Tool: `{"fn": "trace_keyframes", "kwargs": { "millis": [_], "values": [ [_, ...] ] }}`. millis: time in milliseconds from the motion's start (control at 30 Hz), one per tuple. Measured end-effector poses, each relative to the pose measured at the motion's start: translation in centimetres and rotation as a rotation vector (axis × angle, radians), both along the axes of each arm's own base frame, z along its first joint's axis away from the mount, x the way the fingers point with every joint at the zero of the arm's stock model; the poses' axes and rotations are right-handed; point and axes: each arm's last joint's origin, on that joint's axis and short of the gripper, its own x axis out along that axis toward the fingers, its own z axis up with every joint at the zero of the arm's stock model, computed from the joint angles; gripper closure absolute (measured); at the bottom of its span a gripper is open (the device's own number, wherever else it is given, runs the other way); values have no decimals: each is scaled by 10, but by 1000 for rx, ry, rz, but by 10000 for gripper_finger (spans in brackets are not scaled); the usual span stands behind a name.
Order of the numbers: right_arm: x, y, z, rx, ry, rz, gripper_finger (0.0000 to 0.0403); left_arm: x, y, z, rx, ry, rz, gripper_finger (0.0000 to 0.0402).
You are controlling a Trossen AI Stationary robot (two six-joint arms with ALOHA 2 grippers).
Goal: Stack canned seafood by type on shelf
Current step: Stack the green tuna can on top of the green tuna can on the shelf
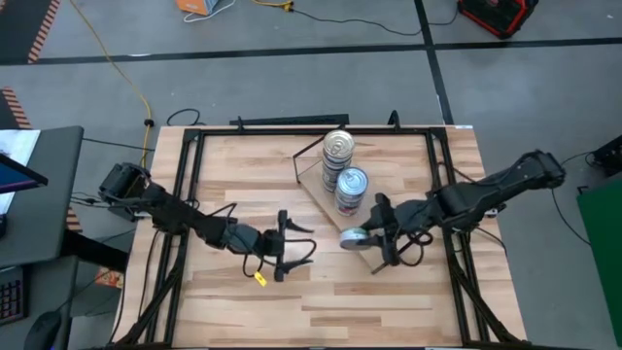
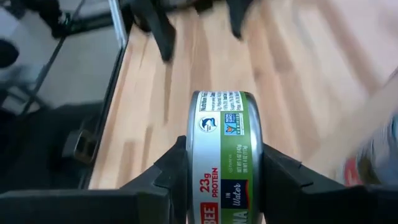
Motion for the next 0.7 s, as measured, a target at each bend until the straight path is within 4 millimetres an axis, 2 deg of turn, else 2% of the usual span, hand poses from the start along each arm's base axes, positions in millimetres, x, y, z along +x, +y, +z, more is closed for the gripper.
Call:
{"fn": "trace_keyframes", "kwargs": {
  "millis": [167,367,633,700],
  "values": [
    [-18,-15,-1,129,145,-27,234,-11,-11,-17,-125,73,-102,65],
    [-27,-42,-1,250,236,-147,233,-25,-21,-30,-100,90,-80,69],
    [-33,-74,-10,409,391,-179,233,-37,-28,-39,-90,89,-108,70],
    [-36,-81,-8,417,381,-189,233,-38,-29,-40,-90,87,-110,70]
  ]
}}
